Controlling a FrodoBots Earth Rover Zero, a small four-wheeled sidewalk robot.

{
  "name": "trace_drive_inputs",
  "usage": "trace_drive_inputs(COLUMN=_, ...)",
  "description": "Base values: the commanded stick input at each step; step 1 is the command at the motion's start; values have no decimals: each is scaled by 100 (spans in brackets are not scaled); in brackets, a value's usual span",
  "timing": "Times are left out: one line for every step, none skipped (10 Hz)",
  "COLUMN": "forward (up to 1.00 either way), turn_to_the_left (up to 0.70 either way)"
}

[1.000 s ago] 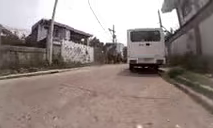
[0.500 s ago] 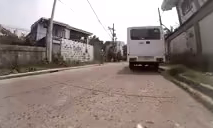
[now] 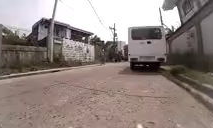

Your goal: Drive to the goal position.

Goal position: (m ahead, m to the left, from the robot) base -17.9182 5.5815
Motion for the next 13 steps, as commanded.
trace_drive_inputs(forward=0, turn_to_the_left=85)
trace_drive_inputs(forward=0, turn_to_the_left=85)
trace_drive_inputs(forward=0, turn_to_the_left=85)
trace_drive_inputs(forward=0, turn_to_the_left=85)
trace_drive_inputs(forward=0, turn_to_the_left=85)
trace_drive_inputs(forward=0, turn_to_the_left=85)
trace_drive_inputs(forward=0, turn_to_the_left=85)
trace_drive_inputs(forward=0, turn_to_the_left=85)
trace_drive_inputs(forward=0, turn_to_the_left=85)
trace_drive_inputs(forward=0, turn_to_the_left=85)
trace_drive_inputs(forward=0, turn_to_the_left=85)
trace_drive_inputs(forward=0, turn_to_the_left=85)
trace_drive_inputs(forward=0, turn_to_the_left=85)
